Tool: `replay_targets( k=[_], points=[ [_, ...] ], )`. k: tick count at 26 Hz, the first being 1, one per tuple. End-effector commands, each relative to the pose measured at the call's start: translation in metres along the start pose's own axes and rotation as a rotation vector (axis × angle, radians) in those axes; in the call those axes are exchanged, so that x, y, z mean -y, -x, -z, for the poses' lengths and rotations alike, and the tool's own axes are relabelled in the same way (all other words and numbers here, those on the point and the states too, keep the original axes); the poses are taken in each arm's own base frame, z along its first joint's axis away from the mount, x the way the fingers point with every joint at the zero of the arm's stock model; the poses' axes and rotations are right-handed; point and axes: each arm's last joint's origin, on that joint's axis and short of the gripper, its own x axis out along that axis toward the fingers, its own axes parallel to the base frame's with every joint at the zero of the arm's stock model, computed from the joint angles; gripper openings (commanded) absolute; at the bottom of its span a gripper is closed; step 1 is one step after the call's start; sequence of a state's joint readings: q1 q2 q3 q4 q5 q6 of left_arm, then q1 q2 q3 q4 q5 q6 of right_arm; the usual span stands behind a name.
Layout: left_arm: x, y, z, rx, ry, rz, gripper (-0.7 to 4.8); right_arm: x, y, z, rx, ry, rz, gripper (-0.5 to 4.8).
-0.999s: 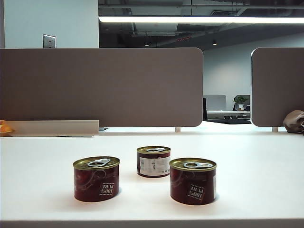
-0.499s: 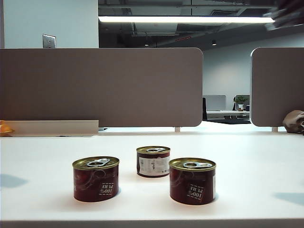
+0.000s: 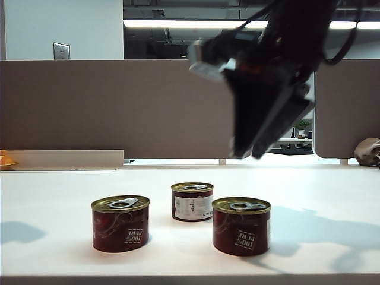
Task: Pick up the cans one by one and stack them together.
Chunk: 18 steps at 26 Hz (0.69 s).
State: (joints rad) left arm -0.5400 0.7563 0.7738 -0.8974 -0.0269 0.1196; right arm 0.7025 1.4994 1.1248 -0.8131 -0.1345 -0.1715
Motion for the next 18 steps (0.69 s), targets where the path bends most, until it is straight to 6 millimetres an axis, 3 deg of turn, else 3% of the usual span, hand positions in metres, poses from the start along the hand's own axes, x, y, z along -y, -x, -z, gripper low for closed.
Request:
replay_targets(
  k=[1, 7, 11, 18],
  points=[
    [-0.001, 0.01, 0.001, 0.038, -0.002, -0.032, -0.05, 0.0, -0.005, -0.005, -0.029, 0.007, -0.035, 3.12],
    [-0.002, 0.025, 0.006, 0.133, 0.004, -0.066, -0.05, -0.001, -0.012, -0.008, -0.038, 0.007, -0.093, 3.52],
    [-0.002, 0.031, 0.007, 0.17, 0.008, -0.089, -0.05, -0.001, -0.015, -0.008, -0.043, 0.005, -0.115, 4.79],
    [-0.002, 0.031, 0.01, 0.151, 0.007, -0.086, -0.05, 0.001, -0.036, -0.005, -0.133, -0.011, -0.131, 4.79]
  ],
)
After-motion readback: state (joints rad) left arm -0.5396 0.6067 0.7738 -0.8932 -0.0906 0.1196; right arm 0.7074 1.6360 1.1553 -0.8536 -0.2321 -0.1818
